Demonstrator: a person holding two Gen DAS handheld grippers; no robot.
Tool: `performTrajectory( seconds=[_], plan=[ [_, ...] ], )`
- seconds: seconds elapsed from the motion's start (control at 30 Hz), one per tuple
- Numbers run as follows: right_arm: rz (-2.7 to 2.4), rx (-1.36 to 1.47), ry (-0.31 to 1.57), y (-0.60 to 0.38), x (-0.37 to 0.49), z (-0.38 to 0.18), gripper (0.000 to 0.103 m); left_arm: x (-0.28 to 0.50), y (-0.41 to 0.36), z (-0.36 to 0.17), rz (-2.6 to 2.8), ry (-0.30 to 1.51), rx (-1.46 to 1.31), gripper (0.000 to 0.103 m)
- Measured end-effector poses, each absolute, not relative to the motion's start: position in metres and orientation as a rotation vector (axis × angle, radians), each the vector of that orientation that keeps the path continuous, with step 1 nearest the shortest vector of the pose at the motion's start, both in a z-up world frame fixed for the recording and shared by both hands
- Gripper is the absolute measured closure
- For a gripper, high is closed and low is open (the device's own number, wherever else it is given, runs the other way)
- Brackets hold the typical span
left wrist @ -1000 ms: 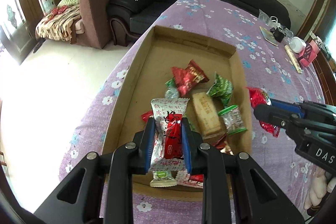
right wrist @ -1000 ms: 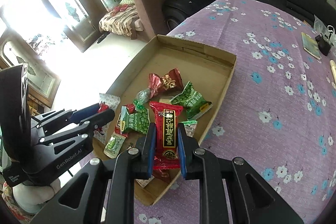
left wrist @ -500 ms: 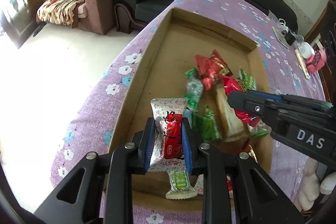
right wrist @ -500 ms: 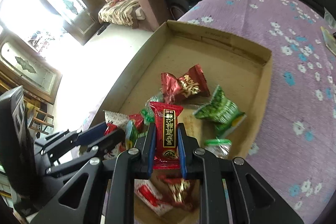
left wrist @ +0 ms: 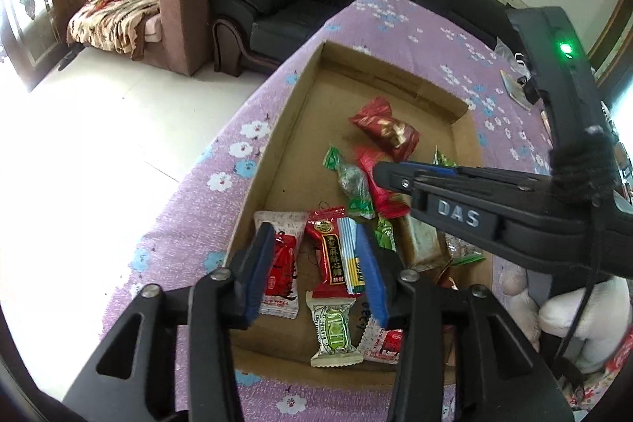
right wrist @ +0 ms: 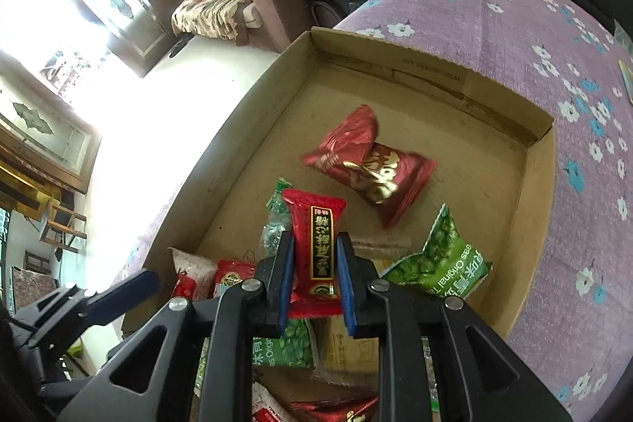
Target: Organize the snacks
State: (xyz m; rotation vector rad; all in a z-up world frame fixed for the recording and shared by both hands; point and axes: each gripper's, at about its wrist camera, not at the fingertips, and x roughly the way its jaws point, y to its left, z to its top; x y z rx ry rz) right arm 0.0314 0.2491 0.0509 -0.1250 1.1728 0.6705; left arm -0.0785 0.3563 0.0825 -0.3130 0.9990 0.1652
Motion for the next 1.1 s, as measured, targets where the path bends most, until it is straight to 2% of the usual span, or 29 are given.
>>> performTrajectory(
  seconds=[0.2,0.33,0.47,0.83,0.97,1.1],
  plan=[
    [0.660,-0.120,1.113,0.227,0.014,0.078,0.081,-0.083,0.350,0.093,0.186,0.969,-0.260,0.052],
    [0.614,-0.098,1.074,0.199,0.001,0.090,0.079,-0.088,0.339,0.105,0.204,0.935,-0.223,0.041],
    [0.556,-0.089,1.062,0.171,-0.010,0.092,0.073,-0.096,0.328,0.121,0.240,0.894,-0.204,0.039],
    [0.506,-0.117,0.993,0.107,-0.051,0.110,0.071,-0.135,0.255,0.180,0.333,0.755,-0.098,0.029],
    [0.485,-0.201,0.905,0.093,-0.075,0.125,0.057,-0.148,0.229,0.194,0.343,0.718,-0.086,0.026],
    [0.459,-0.255,0.842,0.078,-0.094,0.135,0.050,-0.162,0.208,0.201,0.357,0.707,-0.075,0.026]
  ],
)
